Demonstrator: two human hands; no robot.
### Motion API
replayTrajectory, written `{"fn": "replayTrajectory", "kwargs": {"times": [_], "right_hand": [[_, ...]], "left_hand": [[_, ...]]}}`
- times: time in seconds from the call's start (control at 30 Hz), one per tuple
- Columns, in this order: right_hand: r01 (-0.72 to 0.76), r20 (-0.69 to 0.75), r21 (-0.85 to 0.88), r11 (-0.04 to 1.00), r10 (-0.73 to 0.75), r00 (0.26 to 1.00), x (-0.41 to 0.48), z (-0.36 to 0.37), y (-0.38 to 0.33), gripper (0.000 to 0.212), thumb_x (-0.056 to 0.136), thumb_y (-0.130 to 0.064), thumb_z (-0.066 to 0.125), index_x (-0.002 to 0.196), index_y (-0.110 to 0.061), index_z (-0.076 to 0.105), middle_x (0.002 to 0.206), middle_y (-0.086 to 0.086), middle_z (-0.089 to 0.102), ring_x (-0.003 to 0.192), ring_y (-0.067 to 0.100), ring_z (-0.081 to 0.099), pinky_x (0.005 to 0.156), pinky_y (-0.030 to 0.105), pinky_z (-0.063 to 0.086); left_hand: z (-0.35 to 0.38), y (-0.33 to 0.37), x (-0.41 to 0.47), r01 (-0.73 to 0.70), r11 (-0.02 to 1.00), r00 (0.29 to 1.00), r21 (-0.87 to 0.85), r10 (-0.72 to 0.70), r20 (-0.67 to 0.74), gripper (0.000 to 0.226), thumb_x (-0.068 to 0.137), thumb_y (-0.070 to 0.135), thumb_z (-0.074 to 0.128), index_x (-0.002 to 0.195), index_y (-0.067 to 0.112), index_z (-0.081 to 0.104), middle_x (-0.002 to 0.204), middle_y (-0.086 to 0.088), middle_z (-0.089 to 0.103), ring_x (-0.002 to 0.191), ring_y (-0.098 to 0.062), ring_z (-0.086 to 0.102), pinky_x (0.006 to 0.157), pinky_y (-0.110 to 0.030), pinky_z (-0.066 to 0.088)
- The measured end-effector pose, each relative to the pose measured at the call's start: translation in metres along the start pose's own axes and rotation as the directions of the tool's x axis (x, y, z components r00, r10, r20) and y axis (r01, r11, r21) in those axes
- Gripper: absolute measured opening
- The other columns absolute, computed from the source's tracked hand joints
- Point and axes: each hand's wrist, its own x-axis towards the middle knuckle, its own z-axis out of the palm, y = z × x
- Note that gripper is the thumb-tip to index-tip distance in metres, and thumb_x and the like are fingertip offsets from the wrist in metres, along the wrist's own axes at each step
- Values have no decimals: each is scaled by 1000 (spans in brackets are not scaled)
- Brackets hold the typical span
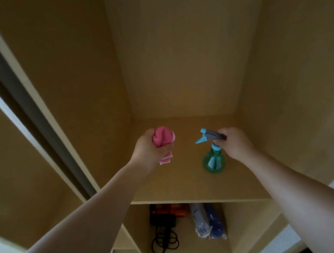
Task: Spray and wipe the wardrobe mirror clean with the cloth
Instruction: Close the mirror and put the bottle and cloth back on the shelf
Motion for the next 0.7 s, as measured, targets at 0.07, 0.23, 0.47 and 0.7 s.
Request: {"fn": "replayTrajectory", "kwargs": {"times": [0.07,0.23,0.47,0.7], "right_hand": [[55,3,18,998,-55,998,-9,-6,-8,5,92,-21,61,87,-23,62,77,2,64,70,20,60,58,31,40],[192,-13,92,977,-192,981,-38,-20,-38,6,90,-20,62,87,-18,66,76,4,63,70,22,59,60,35,42],[345,-106,186,920,-330,938,-93,-23,-100,10,92,-21,61,92,-14,68,81,5,67,73,22,62,64,40,49],[393,-135,273,878,-369,919,-149,0,-183,9,89,-21,64,96,-18,69,84,-2,69,79,15,64,69,34,52]], "left_hand": [[-5,6,-14,-22,999,1000,29,22,-15,36,81,7,73,108,21,53,87,-1,67,58,-1,66,53,-20,56],[-19,18,-51,-77,995,997,62,79,-26,33,82,0,70,98,24,54,83,-7,67,59,-15,69,57,-38,60],[-62,18,-101,-113,987,990,116,122,-72,34,82,4,71,107,20,54,88,0,64,60,6,65,49,-12,50],[-155,-15,-173,-119,991,980,58,127,-155,33,79,2,74,105,15,58,87,-13,68,63,-24,71,56,-35,59]]}}
